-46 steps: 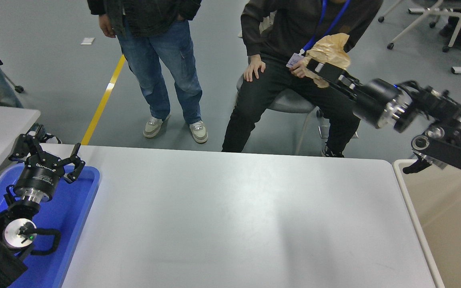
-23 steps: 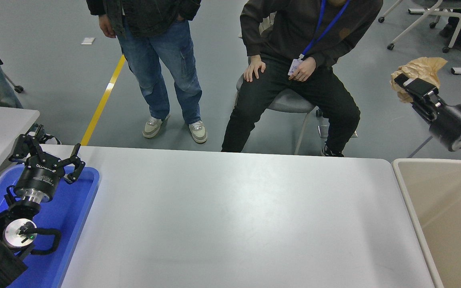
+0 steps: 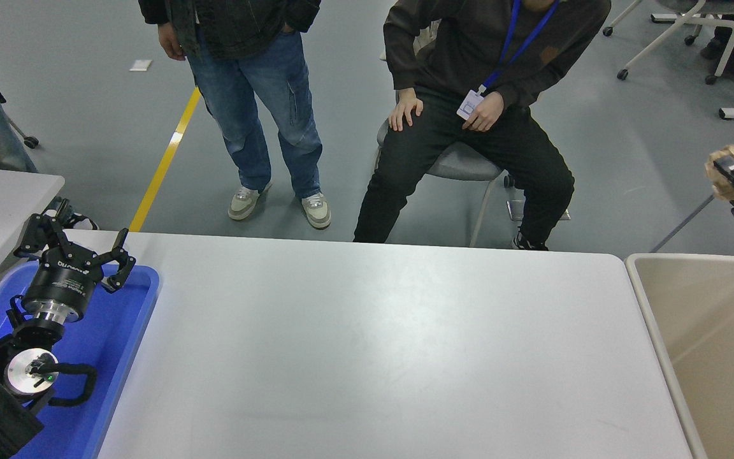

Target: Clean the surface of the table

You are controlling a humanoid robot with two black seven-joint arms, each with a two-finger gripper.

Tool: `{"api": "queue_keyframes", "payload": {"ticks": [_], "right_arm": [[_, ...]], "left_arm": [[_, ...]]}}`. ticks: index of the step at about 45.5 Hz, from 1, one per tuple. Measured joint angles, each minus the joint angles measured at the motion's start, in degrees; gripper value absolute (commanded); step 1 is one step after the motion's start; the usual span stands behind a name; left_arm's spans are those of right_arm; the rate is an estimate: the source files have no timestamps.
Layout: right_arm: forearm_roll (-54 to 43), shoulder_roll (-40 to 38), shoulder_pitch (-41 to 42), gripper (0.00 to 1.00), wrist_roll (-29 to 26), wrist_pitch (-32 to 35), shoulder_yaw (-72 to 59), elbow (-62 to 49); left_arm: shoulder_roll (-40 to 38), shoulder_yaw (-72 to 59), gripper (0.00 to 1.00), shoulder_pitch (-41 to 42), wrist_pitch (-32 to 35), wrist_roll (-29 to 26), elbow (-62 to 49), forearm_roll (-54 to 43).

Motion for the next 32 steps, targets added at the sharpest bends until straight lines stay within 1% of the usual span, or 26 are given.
{"api": "queue_keyframes", "payload": {"ticks": [7,15,25,32], "right_arm": [[4.14,2.07,-2.96,0.0,1.49,2.77,0.03,-5.64],[7.45,6.29,-5.58,0.0,2.47,6.52,0.15,-13.86],[9.74,12.49,-8.36,0.0,2.98,11.63,0.34,-24.8],[10.43,15.64,-10.03,0.0,3.12,13.8,0.34,-29.61]], "left_arm": [[0.0,0.0,1.0,0.0,0.0,0.0,0.0,0.0],[0.0,0.0,1.0,0.0,0.0,0.0,-0.01,0.0],[0.0,-0.01,1.0,-0.01,0.0,-0.01,0.01,-0.02],[-0.02,0.0,1.0,0.01,-0.01,0.0,-0.03,0.0]]}}
